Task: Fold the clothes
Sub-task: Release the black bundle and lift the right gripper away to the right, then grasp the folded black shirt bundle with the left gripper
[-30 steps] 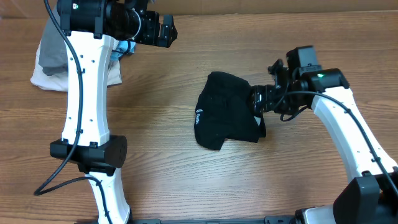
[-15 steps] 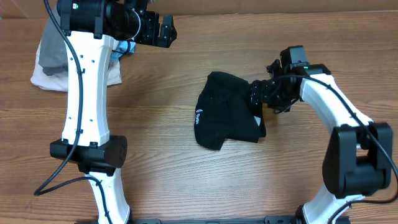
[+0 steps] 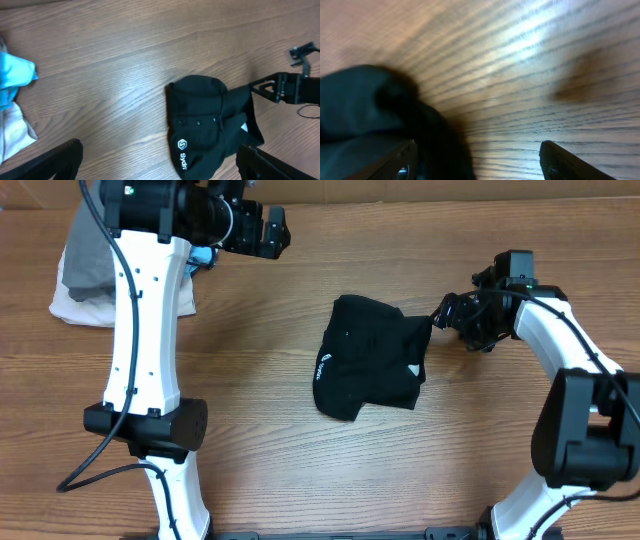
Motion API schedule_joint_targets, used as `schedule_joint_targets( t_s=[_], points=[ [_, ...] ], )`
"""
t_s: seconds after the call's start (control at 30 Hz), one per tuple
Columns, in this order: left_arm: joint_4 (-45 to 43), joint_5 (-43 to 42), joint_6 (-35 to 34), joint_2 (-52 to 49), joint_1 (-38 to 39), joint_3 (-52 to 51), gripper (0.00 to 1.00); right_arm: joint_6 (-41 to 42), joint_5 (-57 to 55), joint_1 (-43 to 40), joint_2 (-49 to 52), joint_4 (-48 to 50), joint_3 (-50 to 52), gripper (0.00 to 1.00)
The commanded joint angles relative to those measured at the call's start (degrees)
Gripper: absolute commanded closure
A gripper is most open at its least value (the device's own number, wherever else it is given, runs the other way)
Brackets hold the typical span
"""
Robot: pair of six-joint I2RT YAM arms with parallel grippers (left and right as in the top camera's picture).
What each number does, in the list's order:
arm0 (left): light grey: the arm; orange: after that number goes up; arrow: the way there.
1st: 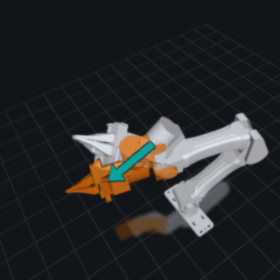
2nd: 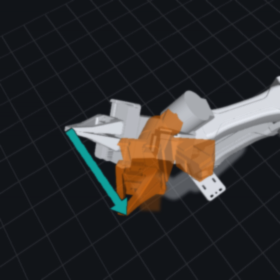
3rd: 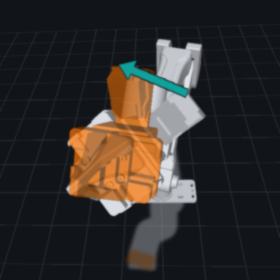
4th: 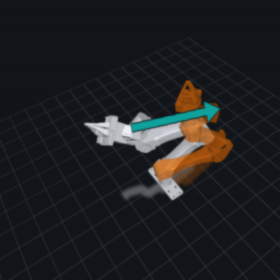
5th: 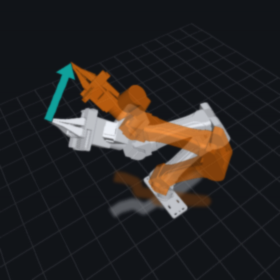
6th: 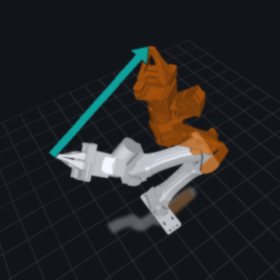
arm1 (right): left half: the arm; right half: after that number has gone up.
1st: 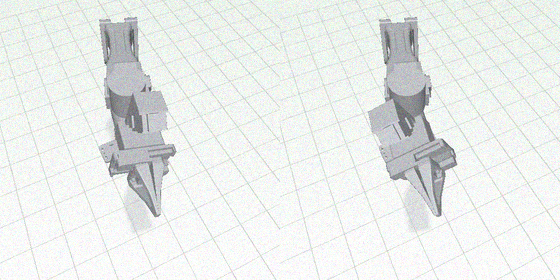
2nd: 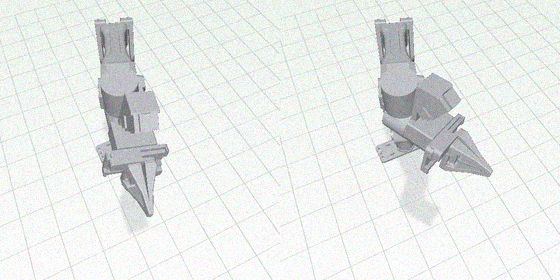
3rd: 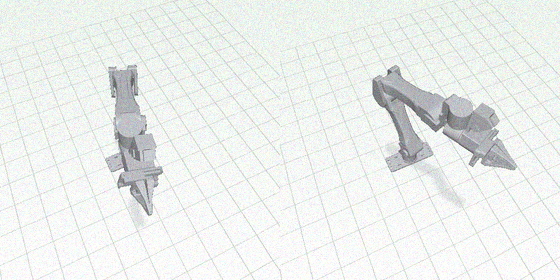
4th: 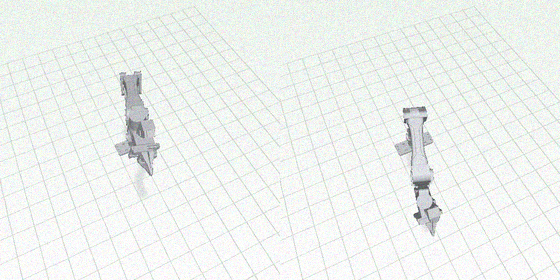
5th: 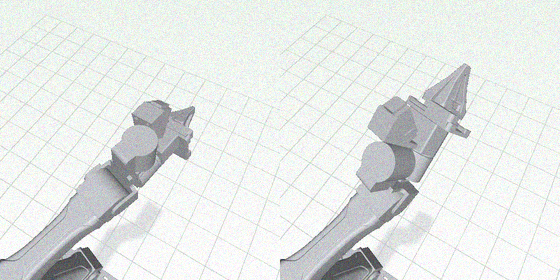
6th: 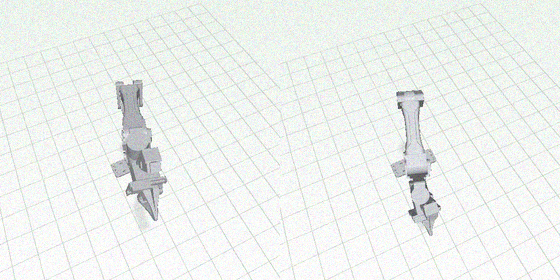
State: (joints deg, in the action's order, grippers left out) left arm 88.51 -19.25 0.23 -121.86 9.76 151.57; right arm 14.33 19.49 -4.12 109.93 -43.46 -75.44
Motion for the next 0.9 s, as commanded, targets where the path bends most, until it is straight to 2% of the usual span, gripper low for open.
schedule_joint_targets(
  t_s=[0.0, 0.17, 0.3, 0.53, 0.67, 0.73, 0.8, 0.83, 0.87],
  points=[
    [-0.11, 0.35, 1.11, -1.75, 1.20, -1.51, 0.00, -0.83, -0.35, 0.20, 3.28, -0.55, -0.63, 0.18],
    [-0.07, 0.15, 1.11, -3.45, 2.56, -1.53, 0.00, -0.74, 0.26, -0.63, 3.56, -1.03, -0.96, 0.12],
    [0.00, 0.15, 1.16, -4.20, 4.94, -1.55, 0.00, -0.85, 3.98, -4.44, 1.84, -5.81, -5.31, 0.00],
    [0.63, 0.15, 2.43, -6.45, 13.16, -2.64, 0.00, -5.70, 7.69, -12.37, -1.81, -21.64, -21.35, 0.00],
    [2.56, 0.22, 2.47, -10.12, 18.14, -2.71, 0.02, -7.34, 6.99, -14.82, -2.36, -26.71, -26.97, 0.00],
    [3.96, 0.20, 2.71, -12.55, 20.50, -2.71, 0.14, -7.32, 6.05, -15.56, -2.36, -27.17, -27.34, 0.00],
    [5.31, 0.17, 3.34, -15.17, 22.67, -2.71, 0.42, -7.32, 5.07, -15.89, -2.34, -27.45, -27.28, 0.00],
    [6.40, 0.22, 4.83, -17.31, 24.50, -2.71, 0.74, -7.32, 3.76, -15.89, -2.34, -27.56, -27.21, 0.00],
    [6.95, 0.22, 5.64, -18.53, 25.46, -2.71, 0.89, -7.32, 3.34, -15.89, -2.34, -27.56, -27.21, 0.00]
  ],
)
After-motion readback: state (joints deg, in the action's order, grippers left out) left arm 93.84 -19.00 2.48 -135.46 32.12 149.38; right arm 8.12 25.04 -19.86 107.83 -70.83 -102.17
